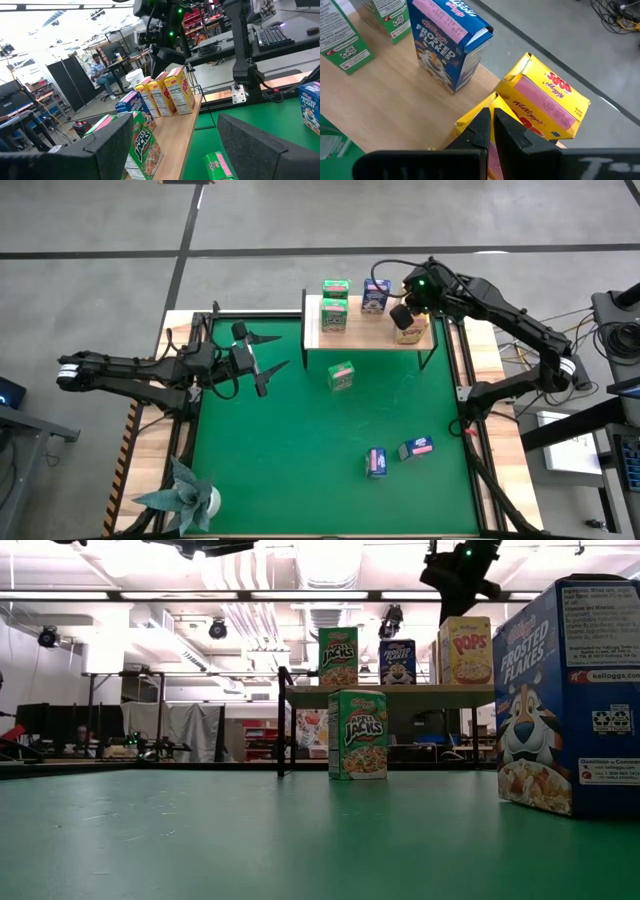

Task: Stack cereal on shelf
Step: Adjust the yellow cereal box

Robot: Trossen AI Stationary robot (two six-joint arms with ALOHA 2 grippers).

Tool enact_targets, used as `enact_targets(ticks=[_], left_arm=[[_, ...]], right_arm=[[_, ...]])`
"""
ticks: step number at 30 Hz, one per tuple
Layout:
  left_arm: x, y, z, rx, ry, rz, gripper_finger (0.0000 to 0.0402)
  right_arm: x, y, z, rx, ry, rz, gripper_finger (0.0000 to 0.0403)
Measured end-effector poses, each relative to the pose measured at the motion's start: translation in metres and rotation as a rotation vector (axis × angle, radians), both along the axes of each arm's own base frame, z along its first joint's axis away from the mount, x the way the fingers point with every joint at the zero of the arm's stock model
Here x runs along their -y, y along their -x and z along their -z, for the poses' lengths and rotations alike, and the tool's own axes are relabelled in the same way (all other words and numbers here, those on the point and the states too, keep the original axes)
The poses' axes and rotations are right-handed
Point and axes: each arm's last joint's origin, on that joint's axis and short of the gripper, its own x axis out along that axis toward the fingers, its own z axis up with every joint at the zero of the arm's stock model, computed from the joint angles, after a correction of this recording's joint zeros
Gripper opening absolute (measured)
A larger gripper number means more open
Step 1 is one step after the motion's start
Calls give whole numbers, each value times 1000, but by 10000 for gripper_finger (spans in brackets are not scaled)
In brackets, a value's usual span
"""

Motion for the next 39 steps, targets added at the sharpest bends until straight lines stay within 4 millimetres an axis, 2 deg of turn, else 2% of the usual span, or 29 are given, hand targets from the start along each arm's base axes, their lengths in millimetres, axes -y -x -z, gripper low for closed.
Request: enact_targets(ticks=[17,22,27,33,39], left_arm=[[0,0,0,0,0,0,272],[0,0,0,0,0,0,272],[0,0,0,-1,0,0,272],[0,0,0,-1,0,0,272],[0,0,0,-2,0,0,272]], right_arm=[[0,0,-1,-144,83,-173,13],[-3,2,-13,-83,80,-131,13],[-12,15,-30,-47,5,-46,13],[-22,31,-26,-120,-130,47,13],[-22,30,-23,-120,-132,51,13]])
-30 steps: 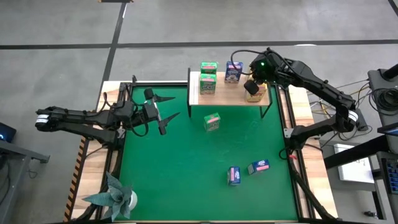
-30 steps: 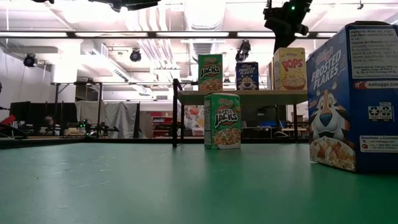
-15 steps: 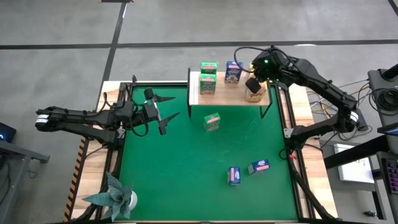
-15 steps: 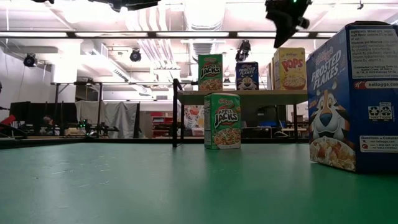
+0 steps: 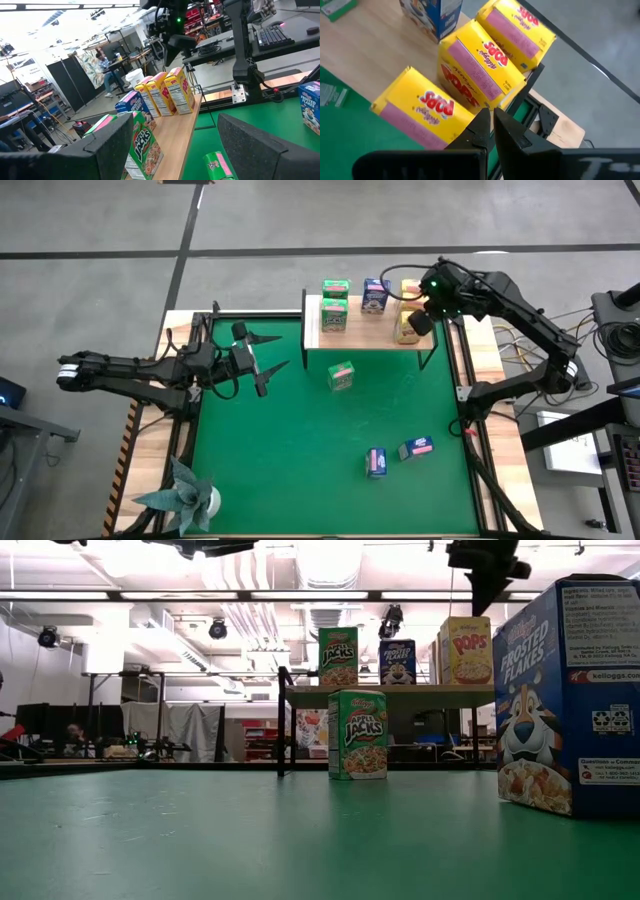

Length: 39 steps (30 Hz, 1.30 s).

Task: Stack cereal on shelf
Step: Adjust the yellow cereal box

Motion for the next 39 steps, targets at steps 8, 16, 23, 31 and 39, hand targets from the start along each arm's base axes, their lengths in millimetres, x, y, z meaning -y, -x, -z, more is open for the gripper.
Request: enact_targets(ticks=[8,16,23,31,39], left_arm=[[0,0,0,-3,-8,0,272],[0,0,0,-4,-11,-1,272],[0,0,0,-4,-11,-1,272],[0,0,0,-4,-11,-1,272],[0,0,0,-5,-11,0,272]], right_arm=[[3,-4,6,6,14,-10,13],[6,-8,16,-14,15,-6,13],[7,-7,18,-56,58,26,13],[8,-7,17,-70,85,32,13],[6,-7,17,-35,37,-28,13]])
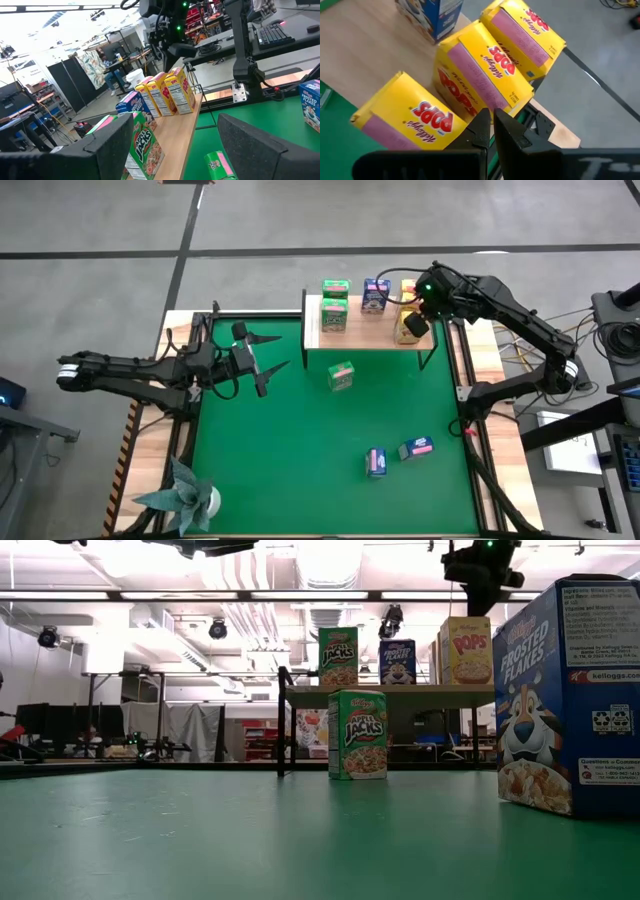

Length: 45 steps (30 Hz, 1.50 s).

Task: Stack cereal on shelf
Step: Adjust the yellow cereal box, then put the green cereal box on the shelf aligned with the other green cereal box

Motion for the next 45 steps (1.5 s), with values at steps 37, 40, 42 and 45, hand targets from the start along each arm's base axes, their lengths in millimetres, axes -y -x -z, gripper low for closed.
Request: enact_targets(ticks=[37,40,42,45], left_arm=[[0,0,0,0,-2,0,272],[0,0,0,-1,-3,0,272],[0,0,0,0,0,0,272],[0,0,0,7,19,1,272]], right_arm=[[-19,8,-23,170,59,-153,13],[-31,7,-23,283,72,-255,13],[-41,6,-17,337,95,-321,13],[-54,3,-3,405,138,-413,13]])
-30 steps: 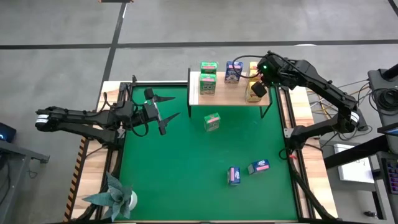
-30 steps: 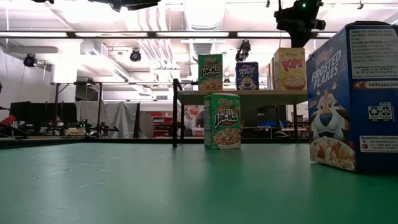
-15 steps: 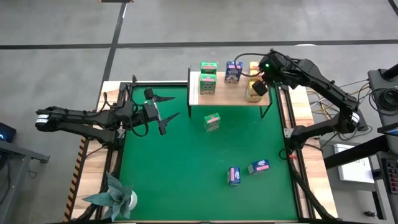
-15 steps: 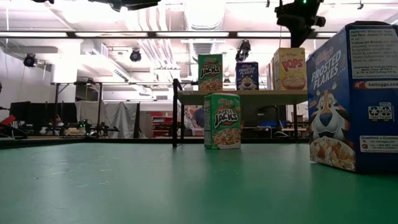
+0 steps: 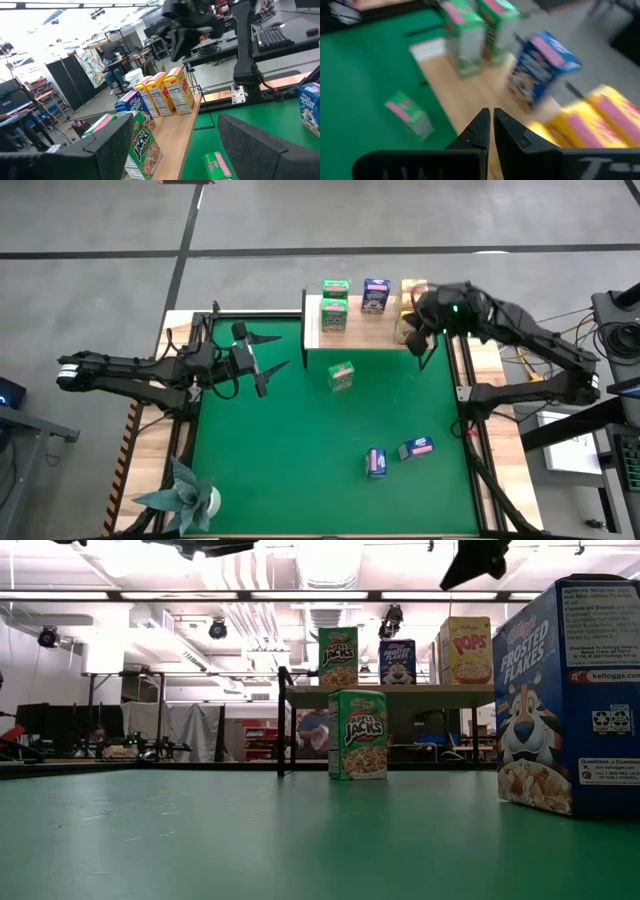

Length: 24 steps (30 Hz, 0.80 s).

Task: Stack cereal on shelf
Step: Put the green cereal box on the shelf aligned with the other green cereal box

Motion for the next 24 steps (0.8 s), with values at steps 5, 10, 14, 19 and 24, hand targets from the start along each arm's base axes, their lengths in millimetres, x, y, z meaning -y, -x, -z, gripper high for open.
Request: enact_targets(ticks=[5,10,14,19,24], left_arm=[[0,0,0,14,48,2,272],[0,0,5,-1,137,8,272],[1,-7,13,-35,201,42,272],[5,-22,23,-67,248,179,272],[6,-39,36,-82,298,202,272]], right_arm=[[-19,-8,33,118,71,-123,13],[-38,-15,61,179,116,-245,13],[-51,-19,75,210,147,-331,13],[-64,-20,81,229,164,-405,13],[-74,-23,91,229,201,-480,13]])
